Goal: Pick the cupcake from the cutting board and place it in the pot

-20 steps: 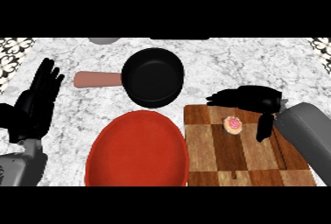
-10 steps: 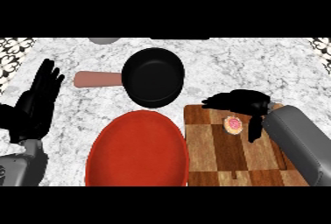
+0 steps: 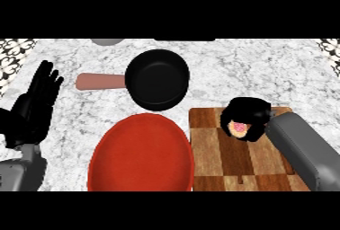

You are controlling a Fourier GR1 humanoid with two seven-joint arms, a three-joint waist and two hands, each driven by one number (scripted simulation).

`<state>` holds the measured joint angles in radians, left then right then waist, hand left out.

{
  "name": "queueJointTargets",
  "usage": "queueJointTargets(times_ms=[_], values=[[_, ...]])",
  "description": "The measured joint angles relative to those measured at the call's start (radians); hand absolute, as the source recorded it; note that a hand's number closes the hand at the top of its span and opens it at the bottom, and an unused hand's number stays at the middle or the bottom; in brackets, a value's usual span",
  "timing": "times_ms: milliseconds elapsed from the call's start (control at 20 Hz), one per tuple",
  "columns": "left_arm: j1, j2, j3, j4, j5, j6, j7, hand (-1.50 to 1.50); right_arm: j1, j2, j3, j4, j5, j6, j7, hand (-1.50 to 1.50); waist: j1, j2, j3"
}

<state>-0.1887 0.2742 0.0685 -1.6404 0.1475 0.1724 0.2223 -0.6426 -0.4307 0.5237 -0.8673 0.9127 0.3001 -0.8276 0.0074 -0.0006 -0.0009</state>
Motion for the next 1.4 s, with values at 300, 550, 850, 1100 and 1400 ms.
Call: queueJointTargets(times_ms=[300,550,850,1100,1400], values=[[-0.031,0.006,0.03,0.039,0.003,-0.021,-0.005,0.0,0.0,0.083,-0.02,-0.024,0.037,0.02,0.1,1.5,-0.005,-0.006,-0.005],[-0.032,-0.005,0.013,0.042,-0.004,-0.02,-0.004,0.0,-0.02,0.313,-0.066,-0.026,0.011,0.041,0.437,1.5,0.012,-0.016,-0.008],[-0.045,-0.019,-0.012,0.049,-0.005,-0.029,-0.001,0.0,-0.054,0.403,-0.096,-0.069,-0.061,-0.038,0.776,1.5,0.059,-0.017,-0.003],[-0.056,-0.031,-0.034,0.059,-0.011,-0.036,-0.002,0.0,-0.123,0.422,-0.124,-0.159,-0.122,-0.199,1.027,1.5,0.087,-0.024,-0.001],[-0.07,-0.039,-0.054,0.069,-0.019,-0.041,-0.003,0.0,-0.255,0.429,-0.117,-0.262,-0.111,-0.437,1.348,1.5,0.108,-0.029,-0.003]])
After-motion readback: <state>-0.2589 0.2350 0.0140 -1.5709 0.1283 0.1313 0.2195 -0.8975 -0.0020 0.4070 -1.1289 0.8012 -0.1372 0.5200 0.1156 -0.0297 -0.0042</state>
